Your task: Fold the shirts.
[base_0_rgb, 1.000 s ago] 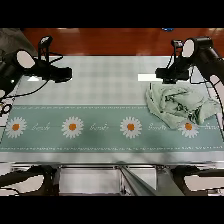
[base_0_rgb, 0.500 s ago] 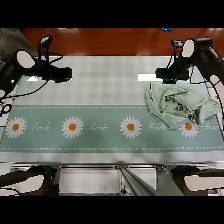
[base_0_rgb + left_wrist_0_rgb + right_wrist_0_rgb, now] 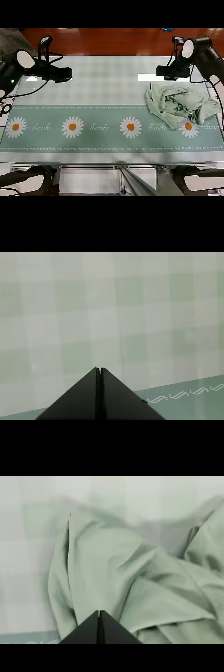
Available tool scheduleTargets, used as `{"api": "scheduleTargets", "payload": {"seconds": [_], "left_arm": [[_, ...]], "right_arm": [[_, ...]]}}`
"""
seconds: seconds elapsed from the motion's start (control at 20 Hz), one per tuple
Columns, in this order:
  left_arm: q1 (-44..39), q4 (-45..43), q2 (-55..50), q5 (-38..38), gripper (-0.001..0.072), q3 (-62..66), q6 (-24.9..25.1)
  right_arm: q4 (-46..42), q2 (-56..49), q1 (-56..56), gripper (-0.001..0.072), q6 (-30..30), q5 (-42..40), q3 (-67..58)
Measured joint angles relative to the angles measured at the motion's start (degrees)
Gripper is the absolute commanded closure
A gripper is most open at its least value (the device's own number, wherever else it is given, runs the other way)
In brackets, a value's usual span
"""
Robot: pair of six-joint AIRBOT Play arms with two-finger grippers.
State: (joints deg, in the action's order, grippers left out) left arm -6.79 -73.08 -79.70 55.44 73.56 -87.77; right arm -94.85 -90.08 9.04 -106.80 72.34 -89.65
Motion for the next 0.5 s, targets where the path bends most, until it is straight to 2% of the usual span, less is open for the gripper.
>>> {"api": "scheduleTargets", "payload": {"seconds": [0.1,0.15,0.2,0.25,0.3,0.4,0.5], "left_arm": [[0.00,0.00,-0.13,-1.62,0.0687,-0.02,0.00],[0.00,0.00,-0.17,-2.38,0.0651,0.00,0.02],[0.07,-0.02,-0.26,-3.26,0.0517,-0.02,0.02],[0.17,-0.22,-0.31,-4.17,0.0232,-0.02,0.02],[0.35,-0.76,-0.31,-5.11,0.0197,-0.02,0.02],[0.94,-2.80,-0.33,-5.33,0.0197,0.04,-0.04],[2.16,-5.20,-0.17,-2.23,0.0197,0.26,-0.02]], "right_arm": [[-1.05,0.00,0.00,0.0677,0.00,-2.60,0.00],[-1.33,0.00,0.00,0.0675,0.00,-4.44,0.00],[-1.66,-0.02,0.00,0.0627,0.00,-6.75,0.00],[-2.58,-0.02,0.00,0.0398,0.00,-9.55,0.00],[-4.04,-0.02,0.00,0.0294,0.00,-12.24,0.00],[-8.83,0.26,-0.11,0.0296,0.07,-16.33,-0.09],[-13.46,1.05,-1.29,0.0297,0.15,-15.80,-0.24]]}}
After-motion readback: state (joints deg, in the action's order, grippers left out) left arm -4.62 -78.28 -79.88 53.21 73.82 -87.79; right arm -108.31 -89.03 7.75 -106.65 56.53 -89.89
